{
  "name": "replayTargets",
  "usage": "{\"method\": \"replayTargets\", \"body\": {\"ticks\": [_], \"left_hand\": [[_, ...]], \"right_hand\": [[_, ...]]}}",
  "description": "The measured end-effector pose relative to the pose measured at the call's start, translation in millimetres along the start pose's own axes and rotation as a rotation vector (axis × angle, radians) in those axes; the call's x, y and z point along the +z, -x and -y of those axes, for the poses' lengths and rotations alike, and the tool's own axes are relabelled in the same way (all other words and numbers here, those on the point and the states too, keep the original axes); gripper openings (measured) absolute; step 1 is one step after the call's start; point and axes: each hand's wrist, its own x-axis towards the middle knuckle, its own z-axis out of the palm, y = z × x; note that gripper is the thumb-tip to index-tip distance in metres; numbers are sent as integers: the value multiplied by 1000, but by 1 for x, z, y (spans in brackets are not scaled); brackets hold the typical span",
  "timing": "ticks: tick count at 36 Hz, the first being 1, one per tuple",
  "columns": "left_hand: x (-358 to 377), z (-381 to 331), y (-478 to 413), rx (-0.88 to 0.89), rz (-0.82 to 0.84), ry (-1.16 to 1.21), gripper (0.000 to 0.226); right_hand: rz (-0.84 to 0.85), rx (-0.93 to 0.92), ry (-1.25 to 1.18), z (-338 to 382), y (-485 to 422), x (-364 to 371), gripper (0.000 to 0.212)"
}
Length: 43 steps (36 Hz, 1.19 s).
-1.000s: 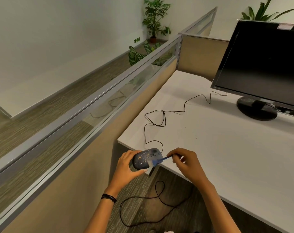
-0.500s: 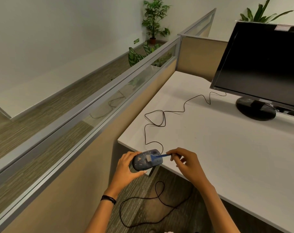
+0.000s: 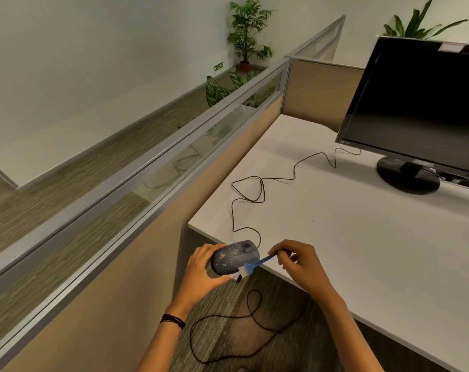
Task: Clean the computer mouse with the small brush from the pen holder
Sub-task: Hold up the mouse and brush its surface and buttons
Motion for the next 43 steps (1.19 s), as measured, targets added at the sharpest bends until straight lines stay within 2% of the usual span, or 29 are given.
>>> {"method": "replayTargets", "body": {"ticks": [4, 7, 11, 15, 19, 24, 29, 33, 38, 41, 43], "left_hand": [[0, -1, 1, 5, -1, -1, 64], [0, -3, 1, 10, 1, -11, 64], [-1, -4, 3, 22, 4, -8, 62], [-1, -5, 3, 30, 7, -9, 62], [-1, -5, 2, 29, -1, -4, 62], [-1, -5, 0, 33, 0, -3, 62], [-1, -4, -2, 23, 10, -1, 61], [0, -3, -2, 14, 16, -1, 62], [-1, -2, -3, 14, 20, 2, 62], [-1, -1, -3, 13, 19, 4, 63], [-1, -1, -3, 5, 21, 1, 64]], "right_hand": [[-103, 5, -31, 1, -5, 4, 31], [-91, 7, 3, 1, -9, 7, 25], [-51, 1, 12, 0, -10, 7, 27], [-106, 1, -9, 1, -11, 7, 27], [-54, 1, 3, -1, -12, 7, 29], [-118, 22, -15, -1, -13, 9, 26], [-29, 36, -4, -2, -15, 9, 27], [-110, 21, -26, -2, -15, 8, 26], [-21, 38, -9, -1, -16, 10, 28], [-76, 25, -27, 0, -17, 11, 34], [-109, 11, -26, 0, -17, 11, 29]]}}
